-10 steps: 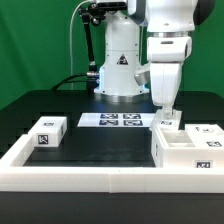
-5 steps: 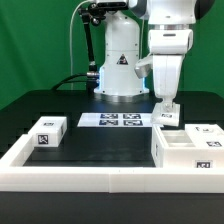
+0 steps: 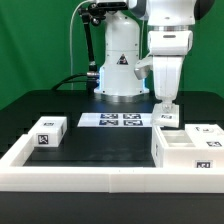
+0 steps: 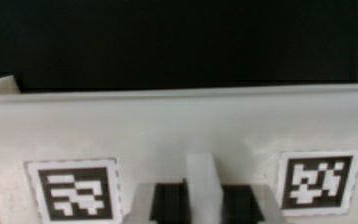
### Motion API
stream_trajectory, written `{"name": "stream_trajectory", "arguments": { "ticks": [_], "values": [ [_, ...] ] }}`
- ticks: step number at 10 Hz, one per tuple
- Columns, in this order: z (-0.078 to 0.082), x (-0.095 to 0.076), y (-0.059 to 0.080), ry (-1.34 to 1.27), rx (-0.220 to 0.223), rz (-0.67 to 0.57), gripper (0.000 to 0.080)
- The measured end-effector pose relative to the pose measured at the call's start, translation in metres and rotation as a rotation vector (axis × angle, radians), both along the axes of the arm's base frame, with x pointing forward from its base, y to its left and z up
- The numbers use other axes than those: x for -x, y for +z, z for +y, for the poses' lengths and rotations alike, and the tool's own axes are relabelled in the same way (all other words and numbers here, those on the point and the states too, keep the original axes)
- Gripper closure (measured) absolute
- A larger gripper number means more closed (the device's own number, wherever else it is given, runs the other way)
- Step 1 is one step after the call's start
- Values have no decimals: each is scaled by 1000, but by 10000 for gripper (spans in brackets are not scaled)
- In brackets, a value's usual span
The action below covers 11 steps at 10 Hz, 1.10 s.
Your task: Assemble cabinet
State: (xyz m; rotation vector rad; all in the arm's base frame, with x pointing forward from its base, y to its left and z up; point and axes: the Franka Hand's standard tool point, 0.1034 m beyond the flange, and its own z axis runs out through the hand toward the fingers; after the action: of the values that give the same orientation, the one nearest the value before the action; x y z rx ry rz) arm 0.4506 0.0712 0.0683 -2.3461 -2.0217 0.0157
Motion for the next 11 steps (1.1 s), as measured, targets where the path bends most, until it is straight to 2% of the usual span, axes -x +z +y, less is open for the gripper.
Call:
{"name": "stream_trajectory", "arguments": {
  "ticks": [2,6,11],
  "values": [
    [-2,-5,2,-7,-1,-6,729],
    [-2,-3,0,-7,-1,-2,729],
    [0,-1,-8,-8,-5,12,729]
  ]
}}
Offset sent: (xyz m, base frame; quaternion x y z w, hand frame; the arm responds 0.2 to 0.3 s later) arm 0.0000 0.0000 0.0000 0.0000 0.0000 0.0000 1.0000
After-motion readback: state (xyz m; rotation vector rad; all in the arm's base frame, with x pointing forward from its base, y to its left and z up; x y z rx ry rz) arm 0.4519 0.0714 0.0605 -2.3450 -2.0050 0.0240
